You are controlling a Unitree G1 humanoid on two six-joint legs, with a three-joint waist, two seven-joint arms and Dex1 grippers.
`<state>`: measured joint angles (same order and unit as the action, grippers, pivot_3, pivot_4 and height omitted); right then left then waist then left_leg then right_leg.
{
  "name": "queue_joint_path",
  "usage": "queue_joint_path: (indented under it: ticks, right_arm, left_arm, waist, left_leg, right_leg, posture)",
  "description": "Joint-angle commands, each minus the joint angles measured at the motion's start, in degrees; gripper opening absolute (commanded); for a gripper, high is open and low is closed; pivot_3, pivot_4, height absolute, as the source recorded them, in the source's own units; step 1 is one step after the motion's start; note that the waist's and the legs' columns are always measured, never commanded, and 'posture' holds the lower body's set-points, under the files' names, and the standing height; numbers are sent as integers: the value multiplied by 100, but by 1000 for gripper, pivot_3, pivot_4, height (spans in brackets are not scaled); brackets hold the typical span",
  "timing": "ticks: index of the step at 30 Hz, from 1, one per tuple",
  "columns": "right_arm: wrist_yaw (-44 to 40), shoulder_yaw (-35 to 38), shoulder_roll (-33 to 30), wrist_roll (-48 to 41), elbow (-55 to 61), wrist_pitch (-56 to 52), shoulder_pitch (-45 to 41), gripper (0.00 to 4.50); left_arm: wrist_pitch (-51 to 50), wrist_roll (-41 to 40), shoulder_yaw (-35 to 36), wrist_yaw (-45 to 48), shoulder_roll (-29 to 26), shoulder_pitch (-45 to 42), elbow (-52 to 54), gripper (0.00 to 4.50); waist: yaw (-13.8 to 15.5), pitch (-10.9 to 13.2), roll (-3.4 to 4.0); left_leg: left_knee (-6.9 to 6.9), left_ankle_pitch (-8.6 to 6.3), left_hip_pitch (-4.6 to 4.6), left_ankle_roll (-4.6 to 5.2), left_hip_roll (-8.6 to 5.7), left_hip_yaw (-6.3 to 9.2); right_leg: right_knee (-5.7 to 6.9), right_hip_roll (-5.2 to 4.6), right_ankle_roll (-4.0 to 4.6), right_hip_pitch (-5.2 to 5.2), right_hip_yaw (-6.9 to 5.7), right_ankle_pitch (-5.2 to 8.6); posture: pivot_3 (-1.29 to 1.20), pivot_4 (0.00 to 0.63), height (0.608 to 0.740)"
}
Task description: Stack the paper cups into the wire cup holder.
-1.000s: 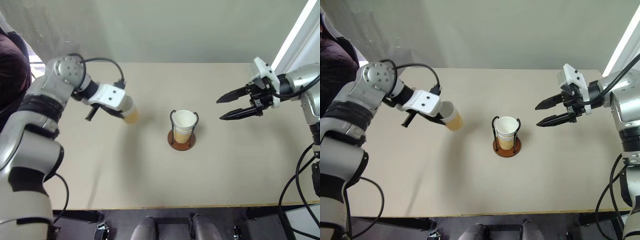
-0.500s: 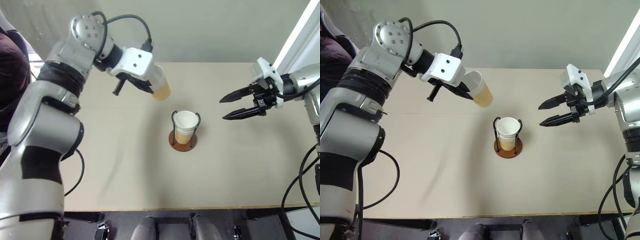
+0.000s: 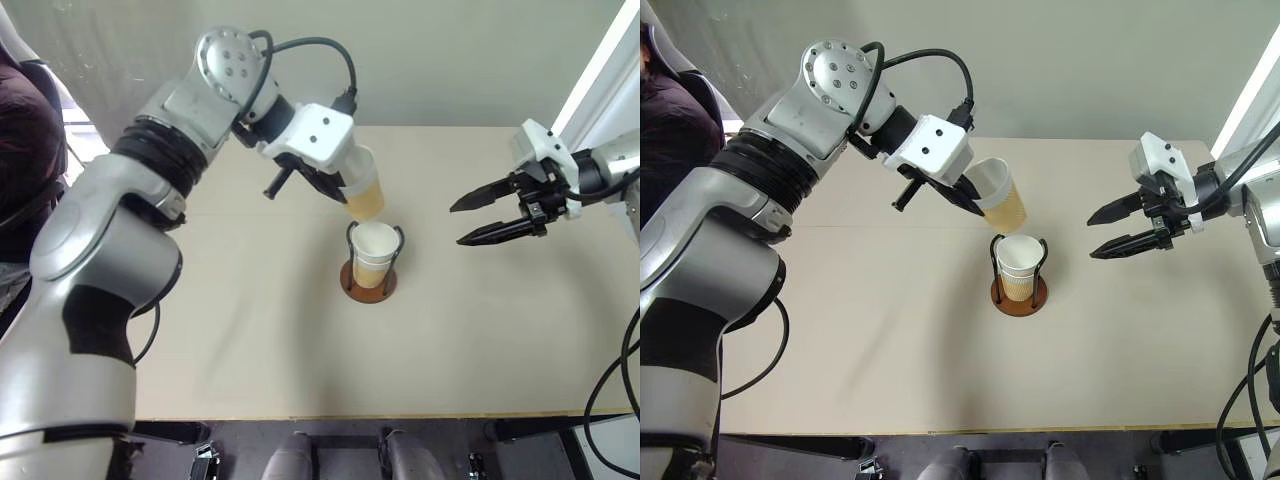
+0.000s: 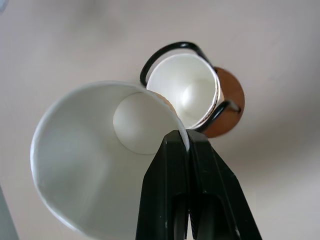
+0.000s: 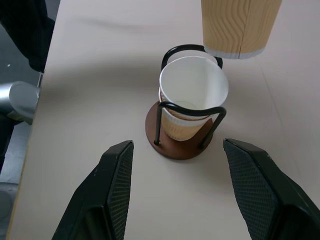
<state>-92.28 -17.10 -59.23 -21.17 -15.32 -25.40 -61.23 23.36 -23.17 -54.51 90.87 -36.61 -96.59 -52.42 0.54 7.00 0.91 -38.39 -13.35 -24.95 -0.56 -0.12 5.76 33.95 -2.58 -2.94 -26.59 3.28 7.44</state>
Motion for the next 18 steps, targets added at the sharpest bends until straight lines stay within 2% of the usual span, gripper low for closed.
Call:
queue_joint_path:
  ticks: [1,18]
  right_arm:
    - [-22,14,-149,-139,178,-23,-63,2910]
    - [-22,46,-95,-117,244,-100,-83,2910]
  left_arm:
    - [-55,-238,-70,163,-13,-199,291,50]
    - [-13,-435,-400,163,0,33,528,50]
  waist:
    - [11,0,1]
    - [34,2,4]
  left_leg:
    - [-3,0,-2,0,6,9]
    - [-24,-5,-4,7,-1,15]
  right_leg:
    - [-2,-9,-1,2,6,0]
    - [-1,-12,-8,13,1,2]
  posture:
    - [0,150,740]
    - [0,150,740]
